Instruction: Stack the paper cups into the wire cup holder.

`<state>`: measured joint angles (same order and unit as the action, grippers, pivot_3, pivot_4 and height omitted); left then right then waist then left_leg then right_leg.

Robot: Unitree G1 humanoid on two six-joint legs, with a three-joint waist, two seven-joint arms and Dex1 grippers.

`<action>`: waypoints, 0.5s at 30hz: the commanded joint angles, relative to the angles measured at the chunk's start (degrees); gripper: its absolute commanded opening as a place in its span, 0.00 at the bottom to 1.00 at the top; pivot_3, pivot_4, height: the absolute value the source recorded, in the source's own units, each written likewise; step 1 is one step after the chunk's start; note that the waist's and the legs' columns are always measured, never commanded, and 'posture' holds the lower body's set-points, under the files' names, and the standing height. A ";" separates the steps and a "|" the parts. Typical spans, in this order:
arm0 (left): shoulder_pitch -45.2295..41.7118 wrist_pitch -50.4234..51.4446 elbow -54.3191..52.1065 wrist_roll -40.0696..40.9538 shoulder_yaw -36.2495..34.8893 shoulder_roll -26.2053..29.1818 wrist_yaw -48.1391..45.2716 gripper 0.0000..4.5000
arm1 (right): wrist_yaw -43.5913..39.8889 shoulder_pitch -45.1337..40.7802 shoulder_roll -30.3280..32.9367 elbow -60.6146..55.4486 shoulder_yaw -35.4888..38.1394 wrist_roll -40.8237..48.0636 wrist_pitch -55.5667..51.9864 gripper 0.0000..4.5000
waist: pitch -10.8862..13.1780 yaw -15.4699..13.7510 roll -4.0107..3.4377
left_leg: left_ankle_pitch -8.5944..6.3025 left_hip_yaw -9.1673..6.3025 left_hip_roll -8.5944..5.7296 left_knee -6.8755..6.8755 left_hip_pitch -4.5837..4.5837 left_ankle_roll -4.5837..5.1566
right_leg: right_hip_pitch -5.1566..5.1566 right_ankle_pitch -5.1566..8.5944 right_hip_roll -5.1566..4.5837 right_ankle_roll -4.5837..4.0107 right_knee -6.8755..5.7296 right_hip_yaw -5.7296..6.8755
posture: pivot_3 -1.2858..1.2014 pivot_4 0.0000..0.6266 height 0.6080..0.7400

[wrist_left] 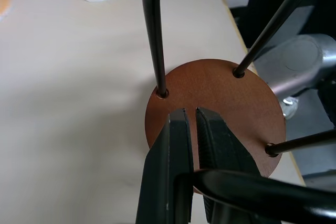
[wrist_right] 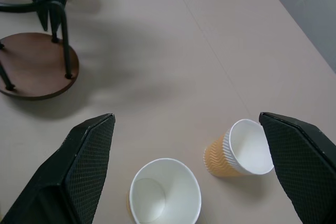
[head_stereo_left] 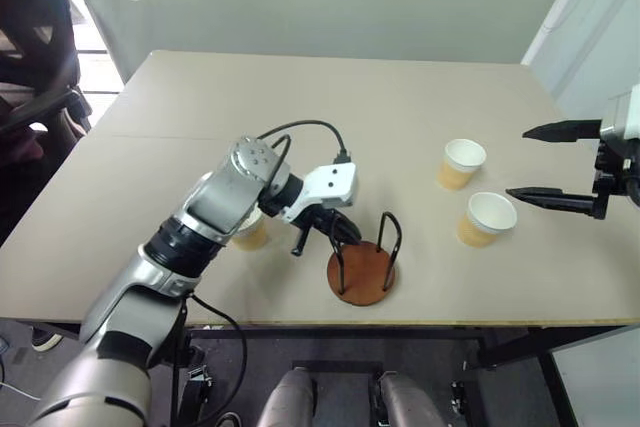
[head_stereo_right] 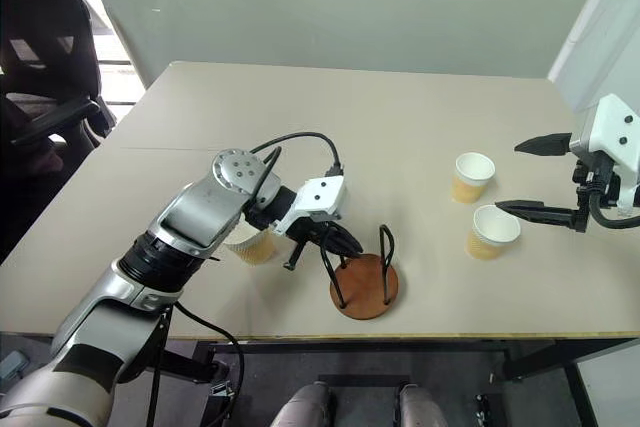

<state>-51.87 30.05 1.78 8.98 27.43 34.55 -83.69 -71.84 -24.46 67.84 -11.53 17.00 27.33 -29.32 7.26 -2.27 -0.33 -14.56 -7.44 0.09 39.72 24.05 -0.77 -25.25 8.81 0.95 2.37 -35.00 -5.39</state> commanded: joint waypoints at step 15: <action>0.69 -2.57 0.90 -4.15 2.15 -5.41 4.42 0.00 | 1.29 1.68 1.55 -2.94 4.81 1.64 -1.25 1.00 | 0.00 0.03 0.00 | -0.13 0.03 -0.16 0.23 0.07 0.22 | 0.07 0.06 -0.10 0.20 0.04 -0.13 | 0.52 0.24 1.00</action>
<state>-50.73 27.59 3.83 4.88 29.92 29.23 -79.43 -70.86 -22.67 68.04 -13.20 19.13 27.98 -30.55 7.26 -2.24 -0.33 -14.69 -7.41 -0.07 39.95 24.13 -0.55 -25.18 8.87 0.85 2.57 -34.95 -5.52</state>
